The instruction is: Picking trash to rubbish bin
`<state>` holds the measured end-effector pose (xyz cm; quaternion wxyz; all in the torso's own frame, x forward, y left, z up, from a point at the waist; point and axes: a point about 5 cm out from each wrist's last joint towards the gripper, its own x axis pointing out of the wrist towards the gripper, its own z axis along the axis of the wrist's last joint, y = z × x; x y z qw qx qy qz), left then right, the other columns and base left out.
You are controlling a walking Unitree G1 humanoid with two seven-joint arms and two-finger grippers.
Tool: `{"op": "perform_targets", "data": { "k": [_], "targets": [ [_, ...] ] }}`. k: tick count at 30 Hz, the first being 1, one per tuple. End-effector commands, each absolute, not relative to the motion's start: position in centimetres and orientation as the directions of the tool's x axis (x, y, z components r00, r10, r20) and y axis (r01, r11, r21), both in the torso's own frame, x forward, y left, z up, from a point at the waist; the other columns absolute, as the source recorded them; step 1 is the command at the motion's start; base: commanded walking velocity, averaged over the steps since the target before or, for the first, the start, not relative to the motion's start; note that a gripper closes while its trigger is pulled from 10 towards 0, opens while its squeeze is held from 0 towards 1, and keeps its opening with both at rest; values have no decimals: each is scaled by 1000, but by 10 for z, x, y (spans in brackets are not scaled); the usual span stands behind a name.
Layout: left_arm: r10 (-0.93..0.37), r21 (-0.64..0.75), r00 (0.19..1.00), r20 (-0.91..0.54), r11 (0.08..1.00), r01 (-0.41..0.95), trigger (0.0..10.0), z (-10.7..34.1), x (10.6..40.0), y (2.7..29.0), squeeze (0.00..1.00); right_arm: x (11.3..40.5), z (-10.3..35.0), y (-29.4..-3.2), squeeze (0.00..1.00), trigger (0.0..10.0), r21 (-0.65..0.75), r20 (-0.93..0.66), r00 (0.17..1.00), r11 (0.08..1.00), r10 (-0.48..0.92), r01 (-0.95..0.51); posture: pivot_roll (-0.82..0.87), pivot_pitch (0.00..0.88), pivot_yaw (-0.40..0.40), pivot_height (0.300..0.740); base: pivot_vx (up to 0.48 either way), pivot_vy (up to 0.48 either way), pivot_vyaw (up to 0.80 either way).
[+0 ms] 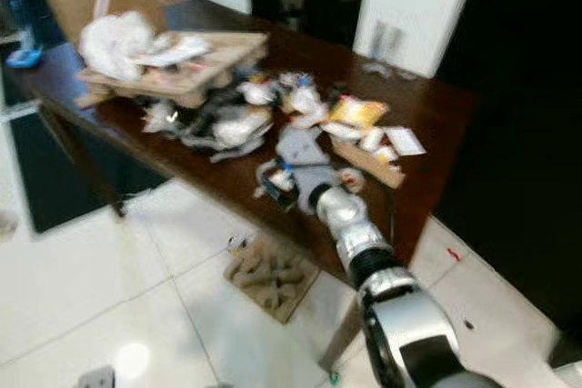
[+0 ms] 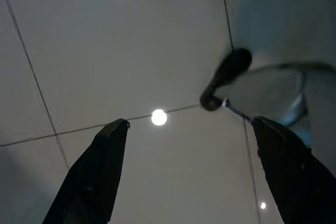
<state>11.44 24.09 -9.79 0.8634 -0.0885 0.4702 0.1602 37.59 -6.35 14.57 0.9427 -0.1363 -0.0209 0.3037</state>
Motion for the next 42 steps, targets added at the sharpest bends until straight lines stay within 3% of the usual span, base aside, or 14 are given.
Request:
{"op": "perform_targets", "data": {
  "k": [1, 6, 16, 26, 28, 35, 42],
  "targets": [
    [187, -2, 479, -858, 930, -368, 10000, -102, 104, 237, 0, 375, 138, -70, 0, 10000, -283, -79, 827, 783, 557, -555, 229, 115, -87, 740, 0, 0, 712],
    [178, -4, 476, -861, 934, -357, 10000, -102, 103, 236, 0, 381, 139, -81, 0, 10000, -278, -72, 896, 854, 438, -439, 229, 117, -88, 740, 0, -96, 429],
    [183, -11, 483, -856, 928, -371, 10000, -102, 105, 235, 0, 385, 139, -92, 0, 10000, -289, -75, 935, 890, 346, -353, 227, 118, -89, 740, 0, -240, 0],
    [175, -20, 490, -854, 930, -367, 10000, -102, 107, 235, 0, 394, 146, -114, 0, 10000, -300, -81, 988, 943, 129, -147, 229, 115, -92, 740, 0, 0, 0],
    [151, -41, 525, -837, 941, -335, 10000, -99, 115, 233, 0, 397, 146, -122, 0, 10000, -270, -129, 991, 960, 45, -79, 232, 117, -99, 740, 0, 0, 0],
    [115, -64, 629, -769, 965, -255, 10000, -87, 148, 231, 0, 392, 126, -142, 0, 10000, -261, -280, 958, 955, 64, -140, 245, 120, -111, 740, 0, 0, 0],
    [102, -83, 696, -710, 970, -227, 10000, -77, 169, 230, 0, 387, 114, -165, 0, 10000, -139, -399, 915, 983, 56, -121, 238, 145, -122, 740, 0, 0, 0]
  ]
}}
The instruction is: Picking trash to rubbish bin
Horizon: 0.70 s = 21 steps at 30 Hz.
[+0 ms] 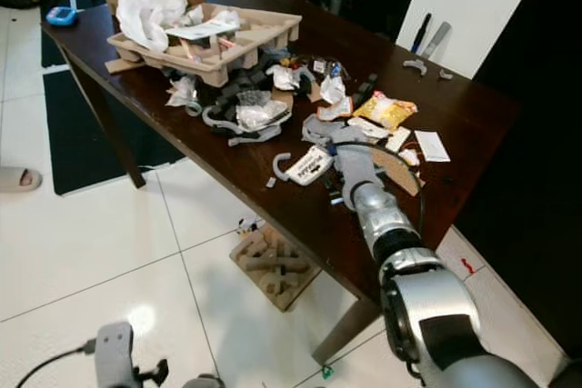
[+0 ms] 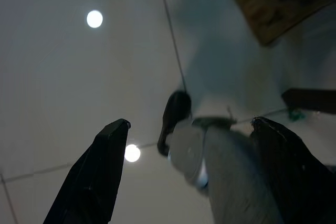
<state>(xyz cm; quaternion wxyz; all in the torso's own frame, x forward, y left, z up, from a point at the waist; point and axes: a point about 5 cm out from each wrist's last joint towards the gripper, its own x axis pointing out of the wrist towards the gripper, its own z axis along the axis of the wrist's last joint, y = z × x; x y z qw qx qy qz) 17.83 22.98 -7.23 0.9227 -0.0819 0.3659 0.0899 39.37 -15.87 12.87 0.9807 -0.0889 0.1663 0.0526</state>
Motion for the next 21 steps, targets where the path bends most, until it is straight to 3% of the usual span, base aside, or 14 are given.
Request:
{"op": "perform_targets", "data": {
  "k": [1, 12, 14, 15, 17, 19, 21],
  "targets": [
    [103, -80, 706, -701, 972, -222, 10000, -76, 171, 230, 0, 388, 117, -172, 0, 10000, -104, -397, 917, 990, 44, -93, 238, 150, -123, 740, 0, 0, 0],
    [90, -22, 816, -571, 992, -124, 10000, -56, 192, 236, 0, 389, 128, -194, 0, 10000, 75, -381, 920, 995, 89, -65, 235, 165, -121, 740, 0, 0, 0],
    [84, 52, 900, -428, 996, -68, 10000, -34, 211, 239, 0, 389, 129, -195, 0, 10000, 132, -374, 916, 986, 143, -100, 232, 173, -121, 740, 0, 0, 0],
    [84, 52, 900, -428, 996, -68, 10000, -34, 211, 239, 0, 389, 129, -195, 0, 10000, 132, -374, 916, 986, 143, -100, 232, 173, -121, 740, 0, 0, 0],
    [32, 87, 982, -187, 996, -16, 10000, 8, 236, 237, 0, 387, 129, -195, 0, 10000, 176, -372, 909, 976, 189, -130, 232, 173, -121, 740, 0, 0, 0],
    [-56, 130, 998, -37, 990, 60, 10000, 44, 247, 228, 0, 387, 128, -195, 0, 10000, 186, -376, 904, 972, 204, -143, 232, 173, -121, 740, 0, 0, 0],
    [-81, 148, 997, -12, 986, 82, 10000, 52, 248, 225, 0, 387, 128, -195, 0, 10000, 185, -378, 903, 972, 207, -145, 232, 173, -121, 740, 0, 0, 0]
  ]
}}
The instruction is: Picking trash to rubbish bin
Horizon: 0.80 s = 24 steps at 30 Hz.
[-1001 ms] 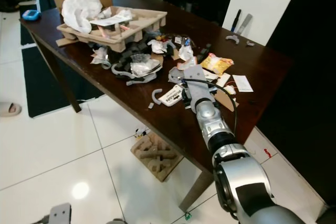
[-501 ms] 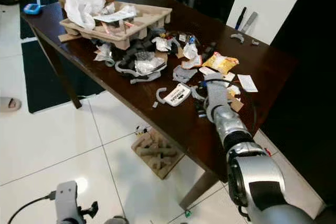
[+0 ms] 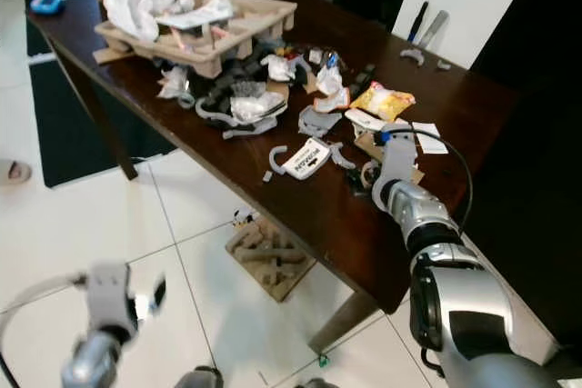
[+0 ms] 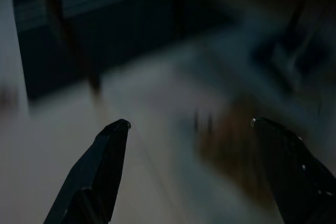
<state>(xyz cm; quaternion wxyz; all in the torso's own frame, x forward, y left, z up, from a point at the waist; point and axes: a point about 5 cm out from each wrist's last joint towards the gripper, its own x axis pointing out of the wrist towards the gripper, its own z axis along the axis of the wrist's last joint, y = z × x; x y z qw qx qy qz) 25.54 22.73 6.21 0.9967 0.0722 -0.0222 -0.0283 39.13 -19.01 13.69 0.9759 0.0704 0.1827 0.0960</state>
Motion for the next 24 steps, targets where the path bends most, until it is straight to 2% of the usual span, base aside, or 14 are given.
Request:
{"op": "perform_targets", "data": {
  "k": [1, 3, 4, 8, 11, 12, 14, 17, 19, 24],
  "targets": [
    [-171, 152, 984, 51, 975, 162, 10000, 76, 251, 215, 0, 387, 129, -191, 0, 10000, 202, -371, 896, 963, 243, -178, 249, 179, -120, 740, 0, 0, 0],
    [-277, 143, 955, 102, 955, 261, 10000, 99, 252, 204, 0, 388, 131, -187, 0, 10000, 215, -359, 890, 953, 281, -214, 249, 179, -120, 740, 0, 0, 0],
    [-370, 154, 920, 130, 924, 350, 10000, 116, 250, 194, 0, 389, 135, -185, 0, 10000, 231, -342, 885, 941, 316, -247, 254, 180, -123, 740, 0, 0, 0],
    [-454, 126, 878, 151, 890, 438, 10000, 131, 246, 187, 0, 389, 138, -183, 0, 10000, 242, -326, 877, 928, 352, -283, 262, 181, -123, 740, 0, 0, 0],
    [-640, 96, 749, 171, 768, 634, 10000, 157, 230, 169, 0, 390, 146, -181, 0, 10000, 238, -277, 860, 898, 429, -371, 265, 179, -122, 740, 0, 0, 0],
    [-640, 96, 749, 171, 768, 634, 10000, 157, 230, 169, 0, 390, 146, -181, 0, 10000, 238, -277, 860, 898, 429, -371, 265, 179, -122, 740, 0, 0, 0],
    [-709, 95, 686, 160, 703, 705, 10000, 170, 218, 163, 0, 390, 151, -180, 0, 10000, 233, -247, 855, 884, 457, -405, 267, 179, -123, 740, 0, 0, 0],
    [-750, 104, 645, 146, 660, 744, 10000, 181, 210, 161, 0, 390, 153, -178, 0, 10000, 220, -225, 851, 875, 475, -430, 267, 179, -123, 740, 0, 0, 0],
    [-801, 123, 583, 134, 598, 792, 10000, 198, 201, 161, 0, 390, 161, -177, 0, 10000, 214, -152, 840, 847, 521, -487, 267, 179, -120, 740, 0, 0, 0],
    [-817, 132, 565, 117, 576, 807, 10000, 208, 197, 164, 0, 387, 166, -178, 0, 10000, 181, -113, 816, 819, 567, -544, 267, 181, -116, 740, 0, 0, 0]
  ]
}}
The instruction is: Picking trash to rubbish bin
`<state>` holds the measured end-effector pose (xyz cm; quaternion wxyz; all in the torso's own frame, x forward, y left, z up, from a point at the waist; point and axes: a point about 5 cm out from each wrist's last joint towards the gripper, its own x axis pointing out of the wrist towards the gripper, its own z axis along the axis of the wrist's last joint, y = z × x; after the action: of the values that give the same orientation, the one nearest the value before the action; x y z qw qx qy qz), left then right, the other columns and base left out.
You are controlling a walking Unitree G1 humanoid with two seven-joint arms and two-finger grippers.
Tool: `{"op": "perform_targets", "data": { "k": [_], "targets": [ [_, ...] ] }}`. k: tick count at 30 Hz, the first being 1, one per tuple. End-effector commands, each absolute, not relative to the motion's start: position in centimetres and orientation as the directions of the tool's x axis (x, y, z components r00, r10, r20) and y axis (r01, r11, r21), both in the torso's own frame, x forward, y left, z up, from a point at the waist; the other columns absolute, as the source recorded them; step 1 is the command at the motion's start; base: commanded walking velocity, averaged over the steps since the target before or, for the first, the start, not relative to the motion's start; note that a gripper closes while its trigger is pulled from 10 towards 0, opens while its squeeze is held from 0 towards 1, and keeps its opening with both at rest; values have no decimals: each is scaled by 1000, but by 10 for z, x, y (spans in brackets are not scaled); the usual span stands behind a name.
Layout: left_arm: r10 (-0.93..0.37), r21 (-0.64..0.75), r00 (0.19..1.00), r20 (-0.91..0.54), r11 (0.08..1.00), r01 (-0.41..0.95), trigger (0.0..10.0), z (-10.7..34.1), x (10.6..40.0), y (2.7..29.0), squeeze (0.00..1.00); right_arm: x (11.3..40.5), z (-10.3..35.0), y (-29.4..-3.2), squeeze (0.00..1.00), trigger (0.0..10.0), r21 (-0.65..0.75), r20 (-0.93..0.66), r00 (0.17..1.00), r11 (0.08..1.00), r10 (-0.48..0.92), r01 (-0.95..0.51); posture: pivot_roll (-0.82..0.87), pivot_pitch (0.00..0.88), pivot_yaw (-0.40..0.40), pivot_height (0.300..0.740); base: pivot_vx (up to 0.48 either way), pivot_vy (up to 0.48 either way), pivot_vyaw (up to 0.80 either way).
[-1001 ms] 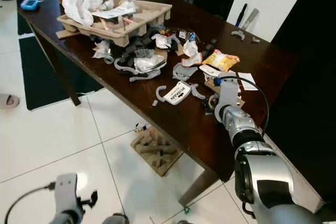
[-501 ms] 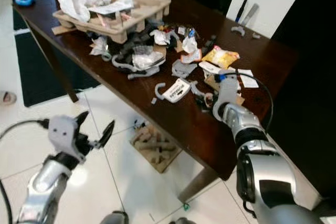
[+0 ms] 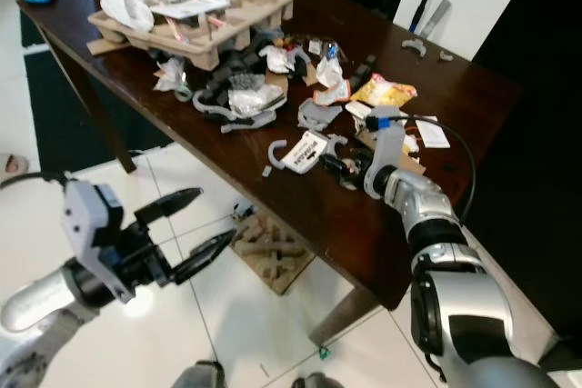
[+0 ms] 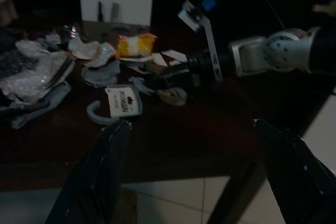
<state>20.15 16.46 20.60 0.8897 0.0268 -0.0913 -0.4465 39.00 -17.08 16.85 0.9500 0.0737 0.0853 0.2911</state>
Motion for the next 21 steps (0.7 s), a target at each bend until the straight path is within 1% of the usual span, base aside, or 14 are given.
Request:
{"op": "perform_targets", "data": {
  "k": [1, 2, 4, 6, 7, 8, 9, 11, 12, 14, 16, 19, 21],
  "targets": [
    [-827, 130, 551, 109, 561, 817, 10000, 211, 194, 165, 0, 385, 165, -180, 0, 10000, 147, -126, 807, 815, 577, -560, 266, 182, -113, 740, 0, 0, 0],
    [-827, 130, 551, 109, 561, 817, 10000, 211, 194, 165, 0, 385, 165, -180, 0, 10000, 147, -126, 807, 815, 577, -560, 266, 182, -113, 740, 0, 0, 0],
    [-853, 110, 515, 87, 522, 846, 10000, 214, 188, 166, 0, 381, 162, -186, 0, 10000, 82, -150, 794, 808, 589, -584, 265, 181, -112, 740, 0, 0, 0],
    [-853, 110, 515, 87, 522, 846, 10000, 214, 188, 166, 0, 381, 162, -186, 0, 10000, 82, -150, 794, 808, 589, -584, 265, 181, -112, 740, 0, 0, 0],
    [-880, 86, 470, 64, 474, 876, 10000, 215, 181, 165, 0, 379, 160, -196, 0, 10000, 34, -189, 800, 818, 569, -574, 264, 179, -112, 740, 0, 0, 0],
    [-892, 74, 449, 57, 452, 889, 10000, 215, 178, 165, 0, 379, 159, -202, 0, 10000, 15, -211, 808, 828, 550, -560, 264, 179, -112, 740, 0, 0, 0],
    [-892, 74, 449, 57, 452, 889, 10000, 215, 178, 165, 0, 379, 159, -202, 0, 10000, 15, -211, 808, 828, 550, -560, 264, 179, -112, 740, 0, 0, 0],
    [-911, 52, 409, 43, 411, 910, 10000, 214, 173, 163, 0, 378, 157, -209, 0, 10000, -2, -244, 820, 845, 518, -535, 264, 179, -112, 740, 0, 0, 0],
    [-911, 52, 409, 43, 411, 910, 10000, 214, 173, 163, 0, 378, 157, -209, 0, 10000, -2, -244, 820, 845, 518, -535, 264, 179, -112, 740, 0, 0, 0],
    [-932, 17, 361, 38, 361, 932, 10000, 211, 169, 159, 0, 377, 155, -206, 0, 10000, 15, -254, 805, 834, 536, -551, 263, 173, -113, 740, 0, 0, 0],
    [-942, -15, 334, 41, 333, 943, 10000, 207, 167, 156, 0, 375, 149, -197, 0, 10000, 44, -271, 774, 811, 572, -583, 258, 171, -111, 740, 0, 0, 0],
    [-945, -39, 325, 45, 323, 946, 10000, 203, 168, 156, 0, 373, 140, -184, 0, 10000, 54, -303, 742, 789, 597, -613, 255, 174, -113, 740, 0, 0, 0],
    [-945, -39, 325, 45, 323, 946, 10000, 203, 168, 156, 0, 373, 140, -184, 0, 10000, 54, -303, 742, 789, 597, -613, 255, 174, -113, 740, 0, 0, 0]
  ]
}}
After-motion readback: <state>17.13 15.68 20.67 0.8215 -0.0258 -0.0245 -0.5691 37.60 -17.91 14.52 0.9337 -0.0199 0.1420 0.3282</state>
